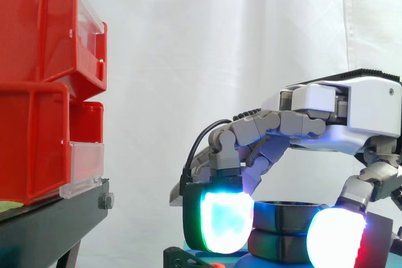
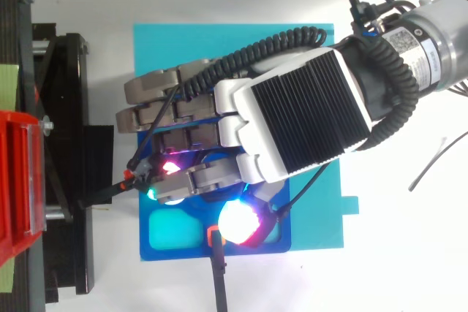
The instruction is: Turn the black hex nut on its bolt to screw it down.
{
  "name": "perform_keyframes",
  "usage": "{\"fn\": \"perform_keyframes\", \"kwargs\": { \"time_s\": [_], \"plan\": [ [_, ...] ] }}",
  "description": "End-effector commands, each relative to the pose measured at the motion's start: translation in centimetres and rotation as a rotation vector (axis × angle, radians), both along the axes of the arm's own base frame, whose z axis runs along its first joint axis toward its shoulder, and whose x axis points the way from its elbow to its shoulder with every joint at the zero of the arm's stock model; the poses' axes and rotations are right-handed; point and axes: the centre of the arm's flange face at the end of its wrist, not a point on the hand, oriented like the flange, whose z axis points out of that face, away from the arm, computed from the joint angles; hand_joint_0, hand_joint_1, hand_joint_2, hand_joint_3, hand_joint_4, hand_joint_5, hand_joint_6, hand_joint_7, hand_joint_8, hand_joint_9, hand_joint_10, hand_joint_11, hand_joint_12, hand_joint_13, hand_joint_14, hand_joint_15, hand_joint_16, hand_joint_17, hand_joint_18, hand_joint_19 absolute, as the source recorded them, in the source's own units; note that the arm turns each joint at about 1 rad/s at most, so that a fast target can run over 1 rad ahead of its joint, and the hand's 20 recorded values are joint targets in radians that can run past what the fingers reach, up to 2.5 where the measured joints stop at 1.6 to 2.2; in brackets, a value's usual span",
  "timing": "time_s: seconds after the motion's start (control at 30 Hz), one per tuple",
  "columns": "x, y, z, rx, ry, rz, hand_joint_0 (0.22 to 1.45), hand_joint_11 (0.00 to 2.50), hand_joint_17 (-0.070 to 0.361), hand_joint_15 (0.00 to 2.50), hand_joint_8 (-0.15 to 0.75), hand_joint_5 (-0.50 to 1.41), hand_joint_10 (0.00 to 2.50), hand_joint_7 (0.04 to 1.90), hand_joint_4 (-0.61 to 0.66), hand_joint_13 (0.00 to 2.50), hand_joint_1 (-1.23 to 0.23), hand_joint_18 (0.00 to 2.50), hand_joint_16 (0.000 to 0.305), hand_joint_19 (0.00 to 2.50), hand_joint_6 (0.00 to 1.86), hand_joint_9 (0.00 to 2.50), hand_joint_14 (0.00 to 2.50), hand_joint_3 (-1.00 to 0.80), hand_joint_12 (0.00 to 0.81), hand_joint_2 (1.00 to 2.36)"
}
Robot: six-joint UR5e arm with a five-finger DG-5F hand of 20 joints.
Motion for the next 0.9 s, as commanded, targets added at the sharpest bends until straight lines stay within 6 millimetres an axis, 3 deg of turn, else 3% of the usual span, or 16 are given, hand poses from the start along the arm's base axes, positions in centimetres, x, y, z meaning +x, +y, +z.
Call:
{"fn": "perform_keyframes", "kwargs": {
  "time_s": [0.0, 0.87],
  "plan": [
    [-0.09, -0.11, -0.01, -0.002, 0.001, 0.009, 0.53, 0.29, 0.116, 0.19, 0.303, -0.03, 0.01, 1.38, 0.18, 0.51, -0.68, 0.33, 0.052, 0.37, 0.5, 0.88, 0.01, -0.48, 0.392, 1.0],
    [-0.08, -0.1, -0.03, -0.005, -0.005, 0.01, 0.54, 0.3, 0.115, 0.19, 0.306, -0.02, 0.01, 1.44, 0.18, 0.53, -0.66, 0.34, 0.051, 0.37, 0.5, 0.91, 0.01, -0.49, 0.392, 1.0]
  ]
}}
